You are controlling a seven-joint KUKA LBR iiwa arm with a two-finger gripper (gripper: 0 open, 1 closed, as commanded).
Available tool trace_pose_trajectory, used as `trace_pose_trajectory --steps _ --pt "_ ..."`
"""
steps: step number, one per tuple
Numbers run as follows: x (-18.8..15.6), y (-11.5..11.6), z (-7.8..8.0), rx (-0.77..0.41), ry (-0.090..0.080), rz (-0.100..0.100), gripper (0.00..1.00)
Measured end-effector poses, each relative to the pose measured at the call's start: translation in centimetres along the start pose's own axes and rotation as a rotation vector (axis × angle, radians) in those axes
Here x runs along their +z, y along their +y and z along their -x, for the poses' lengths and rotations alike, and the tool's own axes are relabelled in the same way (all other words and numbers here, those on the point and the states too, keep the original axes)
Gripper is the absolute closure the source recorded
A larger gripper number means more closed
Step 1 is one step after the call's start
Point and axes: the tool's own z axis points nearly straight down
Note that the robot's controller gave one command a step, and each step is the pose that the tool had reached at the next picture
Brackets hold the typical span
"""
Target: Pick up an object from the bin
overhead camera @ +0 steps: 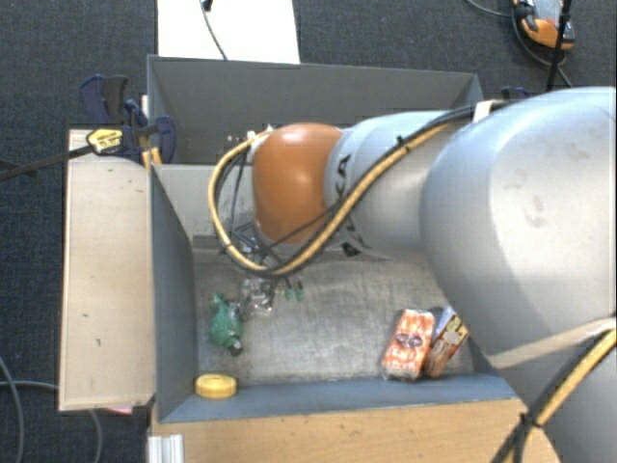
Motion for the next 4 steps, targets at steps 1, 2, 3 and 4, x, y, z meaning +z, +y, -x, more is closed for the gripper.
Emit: trace_pose_trajectory --steps 1,2,3,4 --pt "0.3 -0.1 -0.2 0.002 0.006 -0.002 0.00" --pt "0.2 0.0 -0.1 0.007 0.003 -0.001 1.00" --pt "0.2 0.0 -0.1 0.009 0.003 -0.001 1.00" --pt "-3.5 0.0 -1.3 -0.020 0.010 -0.004 1.00"
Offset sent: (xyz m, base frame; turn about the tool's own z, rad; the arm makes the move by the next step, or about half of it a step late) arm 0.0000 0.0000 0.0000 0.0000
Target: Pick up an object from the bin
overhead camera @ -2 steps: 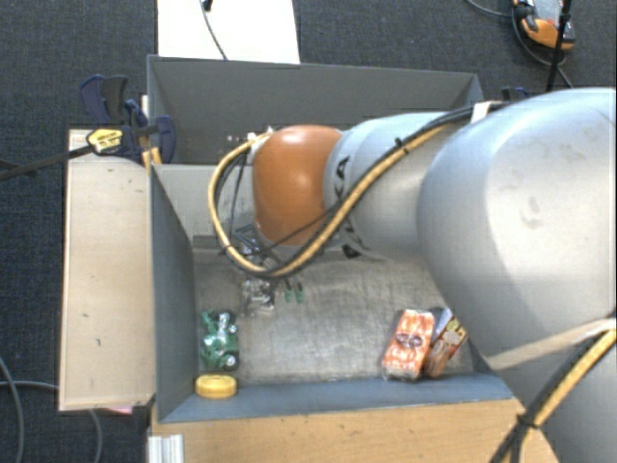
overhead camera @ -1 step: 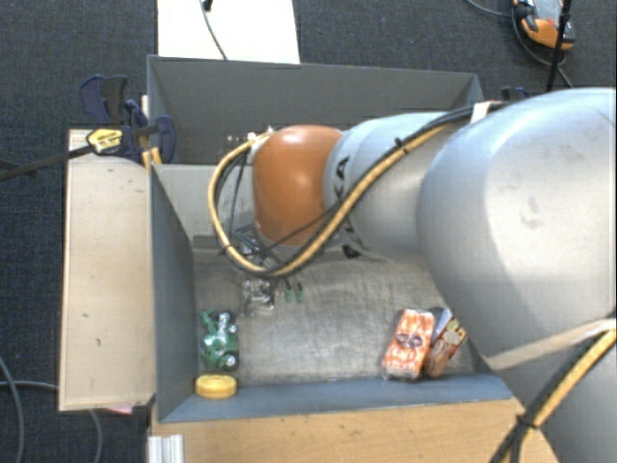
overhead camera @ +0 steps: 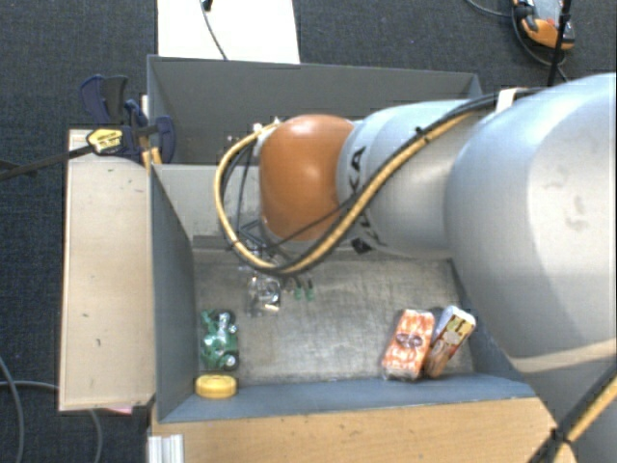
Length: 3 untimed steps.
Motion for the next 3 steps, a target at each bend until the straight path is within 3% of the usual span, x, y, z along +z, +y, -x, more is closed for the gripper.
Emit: trace_pose_trajectory --steps 1,2,3 --pt "-3.3 0.4 0.4 -0.005 -0.004 0.001 1.00" --pt "-9.7 0.0 -0.5 0.005 -0.002 0.001 1.00" --pt "-11.2 0.0 -0.5 0.006 -0.004 0.001 1.00"
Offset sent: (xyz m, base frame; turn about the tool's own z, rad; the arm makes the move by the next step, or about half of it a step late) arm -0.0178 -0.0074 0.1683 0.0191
